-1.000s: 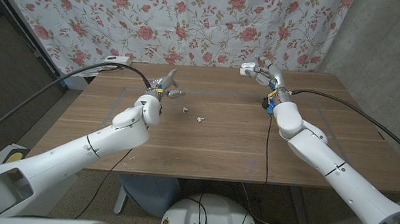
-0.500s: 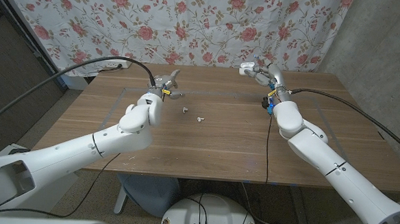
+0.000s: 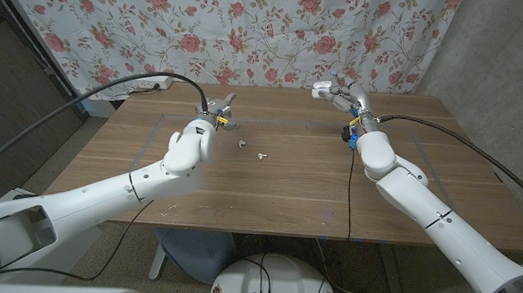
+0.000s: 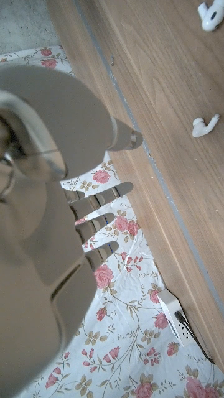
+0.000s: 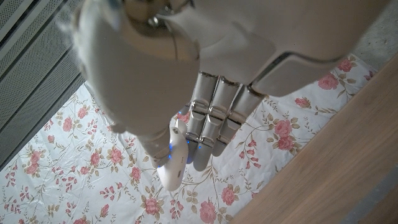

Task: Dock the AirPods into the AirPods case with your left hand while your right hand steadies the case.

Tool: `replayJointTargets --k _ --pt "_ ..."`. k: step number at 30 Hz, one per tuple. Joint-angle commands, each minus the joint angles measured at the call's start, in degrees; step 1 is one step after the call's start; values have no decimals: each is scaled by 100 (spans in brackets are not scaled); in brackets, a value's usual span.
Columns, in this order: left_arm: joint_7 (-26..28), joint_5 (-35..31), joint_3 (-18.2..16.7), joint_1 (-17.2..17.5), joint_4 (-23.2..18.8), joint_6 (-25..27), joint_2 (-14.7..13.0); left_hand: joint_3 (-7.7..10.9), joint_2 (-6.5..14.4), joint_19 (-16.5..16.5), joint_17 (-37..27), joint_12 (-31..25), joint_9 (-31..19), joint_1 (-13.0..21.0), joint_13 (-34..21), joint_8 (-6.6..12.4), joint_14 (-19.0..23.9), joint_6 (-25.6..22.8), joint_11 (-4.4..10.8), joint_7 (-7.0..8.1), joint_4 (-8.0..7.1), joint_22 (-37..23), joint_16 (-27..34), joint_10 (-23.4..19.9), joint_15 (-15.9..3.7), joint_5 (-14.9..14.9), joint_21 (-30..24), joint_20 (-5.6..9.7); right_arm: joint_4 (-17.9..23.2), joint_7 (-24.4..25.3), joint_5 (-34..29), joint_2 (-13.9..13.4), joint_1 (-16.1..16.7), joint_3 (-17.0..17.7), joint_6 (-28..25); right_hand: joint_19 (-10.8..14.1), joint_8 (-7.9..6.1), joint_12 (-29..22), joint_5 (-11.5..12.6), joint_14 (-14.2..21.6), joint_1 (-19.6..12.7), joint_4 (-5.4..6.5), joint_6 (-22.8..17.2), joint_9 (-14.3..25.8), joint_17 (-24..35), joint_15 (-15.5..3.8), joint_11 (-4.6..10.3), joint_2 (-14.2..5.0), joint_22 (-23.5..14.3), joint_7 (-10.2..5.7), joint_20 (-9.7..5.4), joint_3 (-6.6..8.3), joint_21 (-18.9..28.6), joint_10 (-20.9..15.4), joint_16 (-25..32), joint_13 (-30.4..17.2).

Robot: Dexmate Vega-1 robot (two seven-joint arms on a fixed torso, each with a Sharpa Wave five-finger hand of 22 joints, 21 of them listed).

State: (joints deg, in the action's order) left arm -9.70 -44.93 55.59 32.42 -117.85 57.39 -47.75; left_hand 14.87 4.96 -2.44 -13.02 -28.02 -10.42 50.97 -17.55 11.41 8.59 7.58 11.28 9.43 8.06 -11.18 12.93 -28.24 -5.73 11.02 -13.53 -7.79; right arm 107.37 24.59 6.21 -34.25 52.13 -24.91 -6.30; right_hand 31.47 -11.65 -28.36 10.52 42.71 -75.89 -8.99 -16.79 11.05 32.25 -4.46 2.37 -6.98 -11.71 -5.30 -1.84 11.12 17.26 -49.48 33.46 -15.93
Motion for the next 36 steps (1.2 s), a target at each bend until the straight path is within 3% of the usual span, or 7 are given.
replayJointTargets --k 1,2,20,36 --pt "-513 -521 21 -3 357 2 251 -24 -37 16 -5 23 -10 -24 -19 -21 -28 37 20 22 1 -13 -11 26 26 5 34 -8 28 3 7 4 8 -20 -55 -34 -23 -98 41 -7 -60 11 -68 14 21 -929 781 -19 -13 -2 9 -19 52 -790 -17 -21" --pt "-364 -350 -141 109 363 -91 289 -26 -42 13 -4 26 -10 -31 -20 -21 -27 39 16 24 -1 -13 -9 25 18 4 33 -7 32 7 0 2 7 -20 -55 -37 -23 -98 41 -7 -60 11 -71 14 24 -929 780 -20 -12 0 12 -19 51 -788 -18 -21" --pt "-314 -653 -174 236 750 -290 547 55 10 -77 27 11 -12 40 -33 18 77 -70 13 1 47 -12 38 -166 -58 18 3 34 4 1 -6 22 -26 -45 -40 -51 -21 -104 43 -4 -71 15 -79 15 75 -929 776 -26 -5 -1 12 -25 56 -780 -34 -16" --pt "-423 -594 -111 140 1165 -489 841 71 11 -110 44 34 -13 41 -42 19 91 -96 10 -10 55 -10 47 -202 -73 17 -5 71 -8 -12 -3 37 -48 -67 -48 -59 -23 -110 45 -3 -79 16 -94 15 112 -929 775 -25 0 -3 17 -30 60 -777 -48 -13"
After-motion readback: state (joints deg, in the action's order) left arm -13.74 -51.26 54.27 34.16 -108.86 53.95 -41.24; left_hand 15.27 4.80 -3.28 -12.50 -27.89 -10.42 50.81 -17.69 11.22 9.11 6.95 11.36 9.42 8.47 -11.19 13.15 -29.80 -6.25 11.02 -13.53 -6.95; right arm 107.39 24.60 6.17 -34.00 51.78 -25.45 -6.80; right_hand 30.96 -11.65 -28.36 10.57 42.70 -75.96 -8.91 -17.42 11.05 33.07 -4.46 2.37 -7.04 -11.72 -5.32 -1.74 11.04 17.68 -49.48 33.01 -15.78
